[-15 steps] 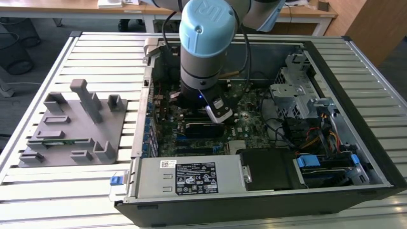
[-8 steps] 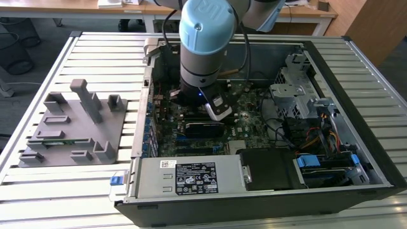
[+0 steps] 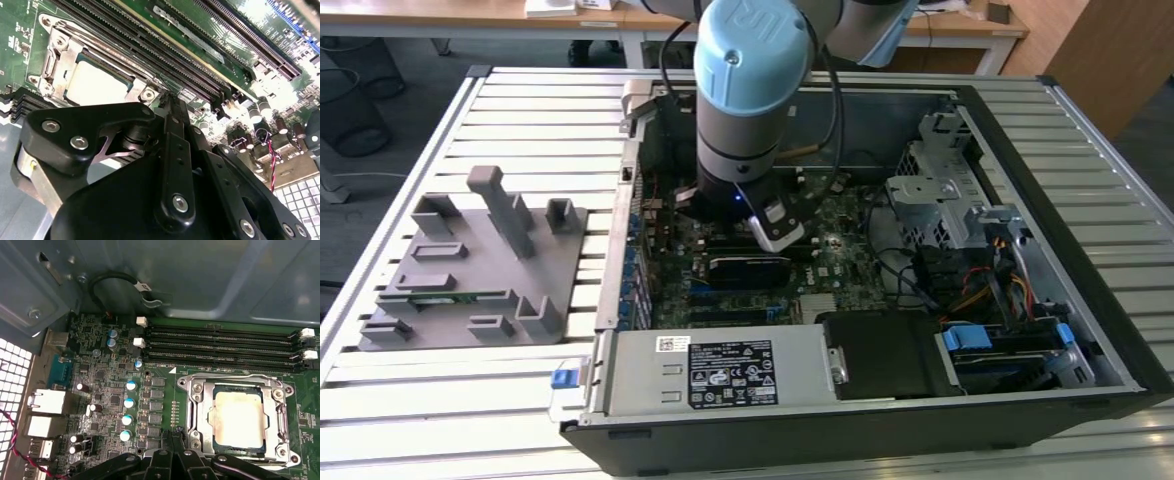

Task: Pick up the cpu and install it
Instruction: 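Install the second cpu locking lever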

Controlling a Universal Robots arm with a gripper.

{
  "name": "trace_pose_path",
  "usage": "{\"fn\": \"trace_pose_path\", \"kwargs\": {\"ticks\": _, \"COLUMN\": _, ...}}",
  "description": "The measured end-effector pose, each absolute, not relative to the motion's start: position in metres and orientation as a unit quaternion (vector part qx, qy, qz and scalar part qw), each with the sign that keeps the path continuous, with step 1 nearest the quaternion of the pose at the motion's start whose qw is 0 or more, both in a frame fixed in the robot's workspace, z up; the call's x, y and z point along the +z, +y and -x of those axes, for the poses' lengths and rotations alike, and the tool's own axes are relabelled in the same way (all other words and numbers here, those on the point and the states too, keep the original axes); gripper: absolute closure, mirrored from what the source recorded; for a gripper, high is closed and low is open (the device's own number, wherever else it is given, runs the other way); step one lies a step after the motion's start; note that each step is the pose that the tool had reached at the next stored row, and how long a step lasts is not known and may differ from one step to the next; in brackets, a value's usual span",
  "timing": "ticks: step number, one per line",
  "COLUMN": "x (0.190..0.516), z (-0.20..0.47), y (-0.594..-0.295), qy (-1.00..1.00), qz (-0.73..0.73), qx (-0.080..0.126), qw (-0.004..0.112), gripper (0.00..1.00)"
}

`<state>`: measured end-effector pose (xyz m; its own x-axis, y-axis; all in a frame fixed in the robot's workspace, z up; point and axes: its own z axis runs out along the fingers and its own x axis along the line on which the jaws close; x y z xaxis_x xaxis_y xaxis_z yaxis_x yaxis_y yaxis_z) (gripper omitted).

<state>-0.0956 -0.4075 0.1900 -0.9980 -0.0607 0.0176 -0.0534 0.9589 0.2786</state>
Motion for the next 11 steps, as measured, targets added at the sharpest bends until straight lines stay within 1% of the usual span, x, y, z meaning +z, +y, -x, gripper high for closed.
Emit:
{"fn": "trace_pose_path", "kwargs": {"ticks": 5, "x": 0.1887, "z": 0.0961, "y": -0.4075, "qy": -0.99, "qz": -0.029, "qx": -0.14, "qw": 0.013, "gripper": 0.89}}
{"fn": "trace_pose_path", "kwargs": {"ticks": 11, "x": 0.1977, "z": 0.0961, "y": -0.4075, "qy": -0.99, "qz": -0.029, "qx": -0.14, "qw": 0.013, "gripper": 0.89}}
